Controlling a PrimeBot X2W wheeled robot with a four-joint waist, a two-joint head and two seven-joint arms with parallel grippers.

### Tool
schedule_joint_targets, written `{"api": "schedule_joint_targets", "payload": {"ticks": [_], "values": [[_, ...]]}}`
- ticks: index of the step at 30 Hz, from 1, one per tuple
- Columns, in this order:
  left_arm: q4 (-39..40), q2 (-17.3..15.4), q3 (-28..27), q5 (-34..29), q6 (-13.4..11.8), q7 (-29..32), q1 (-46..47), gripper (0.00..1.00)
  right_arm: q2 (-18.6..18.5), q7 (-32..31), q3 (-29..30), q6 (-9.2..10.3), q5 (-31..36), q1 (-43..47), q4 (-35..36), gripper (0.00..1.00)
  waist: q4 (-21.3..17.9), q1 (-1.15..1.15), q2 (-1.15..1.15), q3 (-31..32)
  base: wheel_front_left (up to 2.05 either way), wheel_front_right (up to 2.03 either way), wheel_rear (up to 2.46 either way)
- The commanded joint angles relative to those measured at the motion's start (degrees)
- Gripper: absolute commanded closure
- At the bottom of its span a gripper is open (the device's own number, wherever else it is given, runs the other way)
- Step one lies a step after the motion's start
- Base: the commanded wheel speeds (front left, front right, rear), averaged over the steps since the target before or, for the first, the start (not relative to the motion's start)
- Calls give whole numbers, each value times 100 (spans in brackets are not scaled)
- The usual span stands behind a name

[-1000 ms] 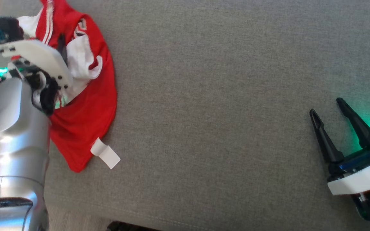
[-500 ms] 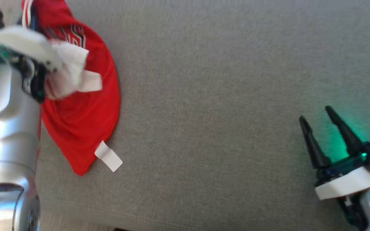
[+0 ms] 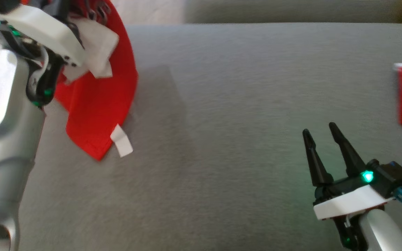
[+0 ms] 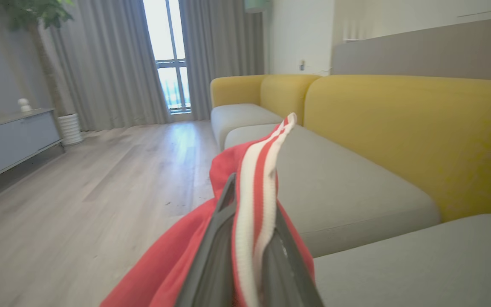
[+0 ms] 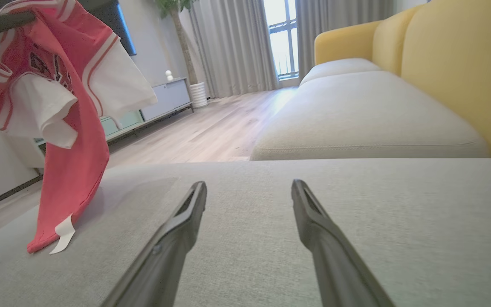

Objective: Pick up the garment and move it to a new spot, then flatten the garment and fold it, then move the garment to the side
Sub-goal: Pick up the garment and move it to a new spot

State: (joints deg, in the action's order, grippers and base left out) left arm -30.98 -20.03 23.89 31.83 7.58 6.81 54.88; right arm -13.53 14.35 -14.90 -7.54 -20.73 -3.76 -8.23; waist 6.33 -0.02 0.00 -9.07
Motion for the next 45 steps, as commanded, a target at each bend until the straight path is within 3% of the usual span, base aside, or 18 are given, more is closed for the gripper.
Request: {"api": "schedule_joint_targets", "payload": {"ticks": [1, 6, 11, 19, 25, 26, 27, 28, 35, 38, 42, 45], "values": [[505, -339, -69, 126, -10, 138, 160, 100, 42, 63, -50, 5, 1, 51, 196, 0, -722, 2, 0, 464, 0, 0, 0], [1389, -334, 194, 322, -10, 449, -75, 100, 178, 64, 41, 5, 37, 14, 268, 0, -1332, 2, 0, 471, 0, 0, 0], [1768, 1, 574, 359, -51, 659, -377, 100, 266, 64, 149, 5, 52, -20, 314, 0, -1814, 2, 0, 345, 0, 0, 0], [1289, 632, 1366, 447, -35, 647, -1166, 100, 458, 64, 143, 5, 41, -135, 367, 0, -2350, 2, 0, -127, 0, 0, 0], [492, 1196, 1983, 237, -23, -41, -1632, 100, 579, 64, 180, 5, 61, -165, 358, 0, -2492, 2, 0, -481, 0, 0, 0], [369, 1293, 2036, 225, -22, -194, -1687, 97, 593, 64, 195, 5, 66, -164, 356, 0, -2483, 2, 0, -495, 0, 0, 0], [258, 1373, 2078, 203, -25, -351, -1728, 42, 606, 64, 211, 5, 71, -156, 347, 0, -2461, 2, 0, -493, 0, 0, 0], [166, 1433, 2124, 145, -42, -533, -1750, 0, 617, 64, 227, 5, 80, -146, 327, 0, -2429, 2, 0, -470, 0, 0, 0], [-37, 1610, 2159, -337, -686, -1996, -2072, 0, 633, 64, 242, 5, 129, 75, 118, 0, -1991, 2, 0, 128, 0, 0, 0], [130, 1478, 2051, -514, -960, -2148, -2454, 0, 640, 64, 241, 5, 140, 240, 47, 0, -1732, 2, 0, 476, 0, 0, 0], [1049, 1178, 1361, -672, -1472, -2177, -3387, 0, 665, 64, 291, 5, 181, 524, -31, 0, -1291, 2, 0, 913, 0, 0, 0], [1726, 1070, 877, -877, -1699, -2178, -4033, 0, 705, 64, 342, 5, 203, 655, -53, 0, -1066, 2, 0, 1076, 0, 0, 0]]}}
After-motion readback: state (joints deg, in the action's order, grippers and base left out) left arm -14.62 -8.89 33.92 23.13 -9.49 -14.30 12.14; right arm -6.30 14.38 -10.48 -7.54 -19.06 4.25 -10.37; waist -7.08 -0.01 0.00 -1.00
